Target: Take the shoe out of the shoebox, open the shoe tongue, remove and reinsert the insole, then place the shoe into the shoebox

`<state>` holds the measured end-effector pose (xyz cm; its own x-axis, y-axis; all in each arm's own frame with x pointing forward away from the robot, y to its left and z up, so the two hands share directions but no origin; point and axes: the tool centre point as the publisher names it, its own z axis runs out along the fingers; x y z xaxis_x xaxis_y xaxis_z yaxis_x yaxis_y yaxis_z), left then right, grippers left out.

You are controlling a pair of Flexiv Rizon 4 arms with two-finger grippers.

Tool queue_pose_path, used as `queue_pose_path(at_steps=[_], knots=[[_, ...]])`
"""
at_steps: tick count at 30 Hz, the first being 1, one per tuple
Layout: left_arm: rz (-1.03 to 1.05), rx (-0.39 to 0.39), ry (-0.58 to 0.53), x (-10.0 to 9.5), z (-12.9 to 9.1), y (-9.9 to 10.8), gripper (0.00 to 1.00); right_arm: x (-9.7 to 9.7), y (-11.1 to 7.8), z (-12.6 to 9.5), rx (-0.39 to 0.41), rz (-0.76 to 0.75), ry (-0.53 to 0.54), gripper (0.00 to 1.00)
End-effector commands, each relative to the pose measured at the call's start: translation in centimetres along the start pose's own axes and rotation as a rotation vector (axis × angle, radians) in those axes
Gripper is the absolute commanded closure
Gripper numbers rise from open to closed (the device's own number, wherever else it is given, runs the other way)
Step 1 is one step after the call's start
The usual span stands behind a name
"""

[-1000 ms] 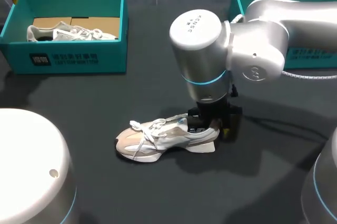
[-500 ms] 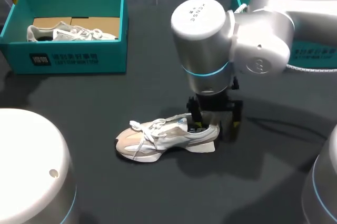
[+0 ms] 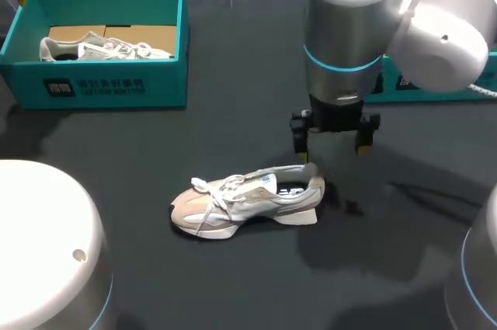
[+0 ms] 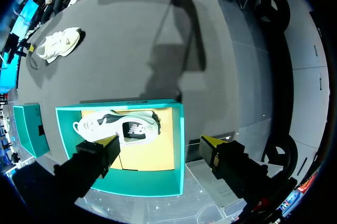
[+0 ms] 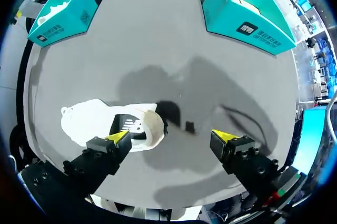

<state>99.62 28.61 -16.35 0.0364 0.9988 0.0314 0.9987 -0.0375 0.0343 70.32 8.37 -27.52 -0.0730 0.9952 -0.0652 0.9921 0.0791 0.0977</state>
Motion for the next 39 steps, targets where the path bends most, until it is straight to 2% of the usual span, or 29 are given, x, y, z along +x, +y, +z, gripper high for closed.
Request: queue_pose_path(at_steps=[1,10,12,17,19,20,36,37,39], knots=[[0.001,-0.001,0.002,0.0,0.0,-0.1,0.0,-3.3,-0.2,-0.6,-0.023,-0.146,0.335,0.0],[0.001,-0.001,0.002,0.0,0.0,-0.1,0.0,-3.3,-0.2,-0.6,-0.023,-0.146,0.335,0.0],[0.001,-0.001,0.002,0.0,0.0,-0.1,0.0,-3.9,0.0,-0.8,-0.144,-0.213,0.47,0.0],[0.001,-0.001,0.002,0.0,0.0,-0.1,0.0,-6.9,-0.1,-2.8,-0.389,-0.443,0.592,0.0],[0.001,-0.001,0.002,0.0,0.0,-0.1,0.0,-7.9,-0.2,-3.1,-0.502,-0.584,0.665,0.0],[0.001,-0.001,0.002,0.0,0.0,-0.1,0.0,-8.3,-0.5,-3.0,-0.575,-0.687,0.763,0.0],[0.001,-0.001,0.002,0.0,0.0,-0.1,0.0,-8.3,-0.5,-3.0,-0.575,-0.687,0.763,0.0],[0.001,-0.001,0.002,0.0,0.0,-0.1,0.0,-8.9,-0.4,-2.8,-0.575,-0.711,0.765,0.0],[0.001,-0.001,0.002,0.0,0.0,-0.1,0.0,-10.0,-0.5,-2.8,-0.626,-0.787,0.798,0.0]])
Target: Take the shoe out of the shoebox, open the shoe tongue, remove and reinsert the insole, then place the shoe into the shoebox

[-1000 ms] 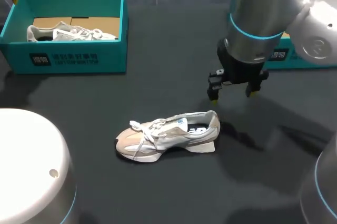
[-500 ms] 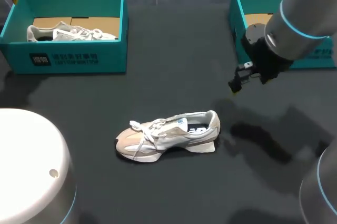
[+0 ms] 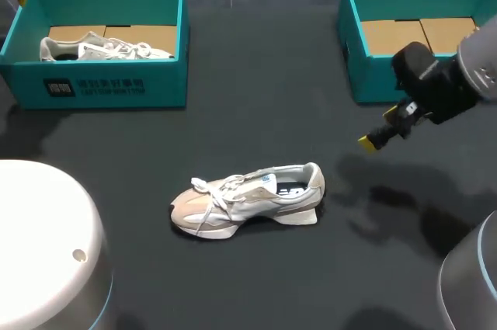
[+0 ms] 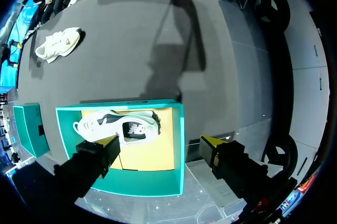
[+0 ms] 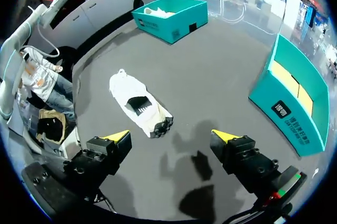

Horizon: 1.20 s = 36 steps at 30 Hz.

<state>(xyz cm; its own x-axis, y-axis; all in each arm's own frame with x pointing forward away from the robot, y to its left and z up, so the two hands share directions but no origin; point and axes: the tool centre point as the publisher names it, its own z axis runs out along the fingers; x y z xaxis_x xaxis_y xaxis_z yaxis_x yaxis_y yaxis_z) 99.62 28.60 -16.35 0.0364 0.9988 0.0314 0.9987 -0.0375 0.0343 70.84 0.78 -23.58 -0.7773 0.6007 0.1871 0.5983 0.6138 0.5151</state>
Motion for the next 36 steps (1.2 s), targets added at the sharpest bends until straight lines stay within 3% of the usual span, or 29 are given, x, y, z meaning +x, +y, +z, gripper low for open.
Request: queue_pose_path(at_steps=[1,6,10,24,36], knots=[[0.001,-0.001,0.002,0.0,0.0,-0.1,0.0,-1.2,-2.4,-1.1,-0.332,-0.135,0.218,0.0],[0.001,-0.001,0.002,0.0,0.0,-0.1,0.0,-2.5,-4.3,-2.3,-0.348,-0.228,0.248,0.0],[0.001,-0.001,0.002,0.0,0.0,-0.1,0.0,-3.7,-6.1,-2.3,-0.423,-0.322,0.294,0.0],[0.001,-0.001,0.002,0.0,0.0,-0.1,0.0,-3.7,-6.1,-2.3,-0.423,-0.322,0.294,0.0],[0.001,-0.001,0.002,0.0,0.0,-0.1,0.0,-6.3,-9.8,1.1,-0.47,-0.359,0.311,0.0]])
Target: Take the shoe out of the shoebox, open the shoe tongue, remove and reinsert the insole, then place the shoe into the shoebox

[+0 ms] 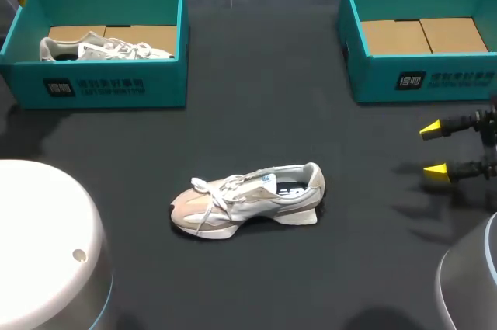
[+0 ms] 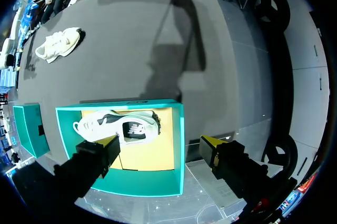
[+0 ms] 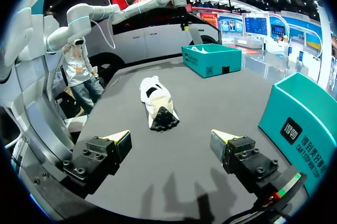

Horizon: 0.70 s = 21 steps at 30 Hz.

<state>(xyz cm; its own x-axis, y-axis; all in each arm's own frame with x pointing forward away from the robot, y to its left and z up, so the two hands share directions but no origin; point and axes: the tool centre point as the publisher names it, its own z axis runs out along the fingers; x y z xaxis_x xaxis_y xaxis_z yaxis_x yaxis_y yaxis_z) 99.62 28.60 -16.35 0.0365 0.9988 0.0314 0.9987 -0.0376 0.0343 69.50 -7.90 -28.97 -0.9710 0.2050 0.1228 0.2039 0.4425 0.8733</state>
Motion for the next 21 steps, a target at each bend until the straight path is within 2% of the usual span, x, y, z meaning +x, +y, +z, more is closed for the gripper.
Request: queue_pose_path(at_steps=[1,13,16,21], knots=[[0.001,-0.001,0.002,0.0,0.0,-0.1,0.0,-1.0,-2.1,0.7,-0.023,-0.003,0.035,0.0],[0.001,-0.001,0.002,0.0,0.0,-0.1,0.0,-1.3,-4.1,3.5,-0.031,-0.083,0.083,0.0],[0.001,-0.001,0.002,0.0,0.0,-0.1,0.0,-1.3,-5.2,4.1,0.012,-0.038,0.061,0.0],[0.001,-0.001,0.002,0.0,0.0,-0.1,0.0,-1.3,-5.2,4.1,0.012,-0.038,0.061,0.0]])
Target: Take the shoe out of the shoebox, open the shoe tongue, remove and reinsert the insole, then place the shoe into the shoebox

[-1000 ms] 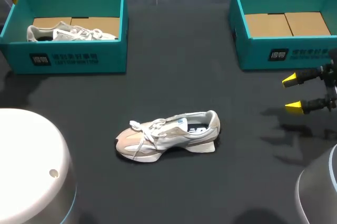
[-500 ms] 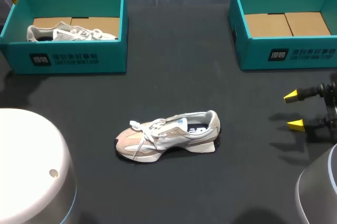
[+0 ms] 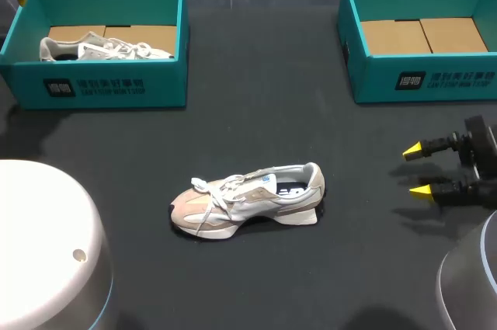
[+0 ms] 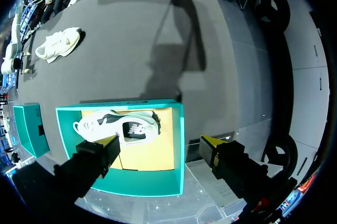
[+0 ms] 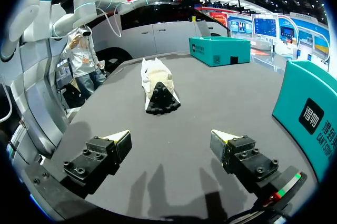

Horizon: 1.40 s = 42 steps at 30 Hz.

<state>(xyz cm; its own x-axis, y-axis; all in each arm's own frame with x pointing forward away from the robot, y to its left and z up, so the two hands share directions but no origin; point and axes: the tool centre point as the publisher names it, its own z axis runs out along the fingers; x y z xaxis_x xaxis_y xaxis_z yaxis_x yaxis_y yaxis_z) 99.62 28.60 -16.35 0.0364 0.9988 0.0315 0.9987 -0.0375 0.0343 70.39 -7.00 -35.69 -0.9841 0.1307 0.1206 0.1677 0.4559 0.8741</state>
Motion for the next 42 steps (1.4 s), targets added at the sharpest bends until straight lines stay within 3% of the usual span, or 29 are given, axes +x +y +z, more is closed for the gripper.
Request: queue_pose_path(at_steps=[1,9,15,42], knots=[[0.001,-0.001,0.002,0.0,0.0,-0.1,0.0,0.2,0.1,0.1,0.004,0.0,-0.004,0.0],[0.001,-0.001,0.002,0.0,0.0,-0.1,0.0,0.2,0.1,0.1,0.004,0.0,-0.004,0.0],[0.001,-0.001,0.002,0.0,0.0,-0.1,0.0,0.0,-0.2,2.5,-0.02,-0.054,0.022,0.0],[0.001,-0.001,0.002,0.0,0.0,-0.1,0.0,-0.6,0.7,8.1,-0.15,-0.139,0.046,0.0]])
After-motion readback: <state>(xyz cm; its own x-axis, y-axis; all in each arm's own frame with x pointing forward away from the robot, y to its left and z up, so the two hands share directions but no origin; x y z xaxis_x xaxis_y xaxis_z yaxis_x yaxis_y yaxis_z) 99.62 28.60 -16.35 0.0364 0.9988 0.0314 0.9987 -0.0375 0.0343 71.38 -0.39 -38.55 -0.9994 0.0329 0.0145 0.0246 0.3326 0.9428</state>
